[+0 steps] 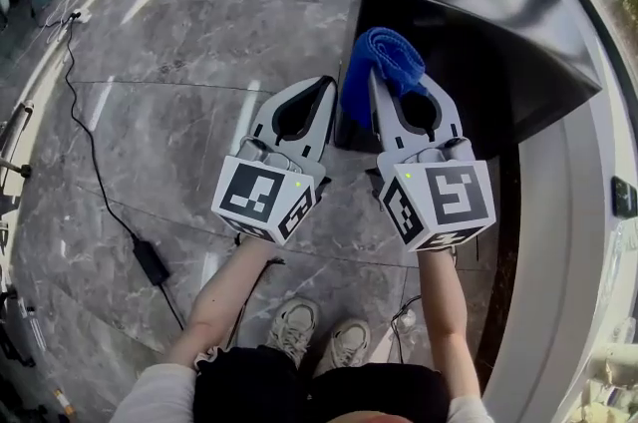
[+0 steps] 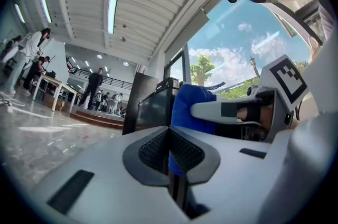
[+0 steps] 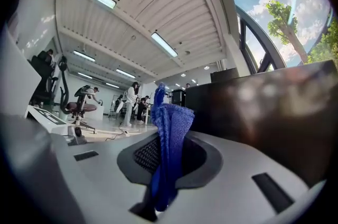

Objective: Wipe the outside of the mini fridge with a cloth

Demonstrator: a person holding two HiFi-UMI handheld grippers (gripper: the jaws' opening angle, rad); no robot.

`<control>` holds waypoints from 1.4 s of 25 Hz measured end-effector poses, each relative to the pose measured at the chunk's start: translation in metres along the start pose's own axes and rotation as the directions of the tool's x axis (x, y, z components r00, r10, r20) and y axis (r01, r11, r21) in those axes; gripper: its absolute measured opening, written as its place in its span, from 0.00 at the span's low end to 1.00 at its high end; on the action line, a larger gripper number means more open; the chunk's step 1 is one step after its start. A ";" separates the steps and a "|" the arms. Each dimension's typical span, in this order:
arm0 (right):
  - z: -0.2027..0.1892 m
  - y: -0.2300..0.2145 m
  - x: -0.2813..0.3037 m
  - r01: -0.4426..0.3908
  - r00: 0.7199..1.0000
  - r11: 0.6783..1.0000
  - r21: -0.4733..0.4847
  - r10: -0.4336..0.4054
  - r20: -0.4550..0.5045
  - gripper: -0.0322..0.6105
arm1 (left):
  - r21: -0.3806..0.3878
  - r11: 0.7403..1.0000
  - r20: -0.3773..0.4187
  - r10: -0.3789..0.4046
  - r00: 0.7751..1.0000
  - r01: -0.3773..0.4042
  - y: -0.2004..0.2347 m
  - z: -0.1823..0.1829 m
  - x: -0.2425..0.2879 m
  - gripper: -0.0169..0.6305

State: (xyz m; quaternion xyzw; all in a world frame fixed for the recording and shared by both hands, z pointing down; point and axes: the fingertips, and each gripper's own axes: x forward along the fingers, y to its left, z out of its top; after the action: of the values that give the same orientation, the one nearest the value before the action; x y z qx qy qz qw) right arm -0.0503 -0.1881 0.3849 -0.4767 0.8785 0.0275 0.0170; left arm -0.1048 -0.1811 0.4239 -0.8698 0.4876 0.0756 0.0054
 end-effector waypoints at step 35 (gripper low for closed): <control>-0.019 -0.019 0.012 0.020 0.999 0.997 -0.078 -0.022 -0.028 0.15 | -0.019 1.000 -0.004 -0.006 1.000 0.006 -0.020 -0.013 0.012 0.03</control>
State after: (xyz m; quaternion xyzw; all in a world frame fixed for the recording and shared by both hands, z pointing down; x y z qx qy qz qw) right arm -0.0407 -0.2095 0.4028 -0.4865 0.8719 0.0548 -0.0139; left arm -0.0795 -0.1821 0.4342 -0.8713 0.4844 0.0787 -0.0037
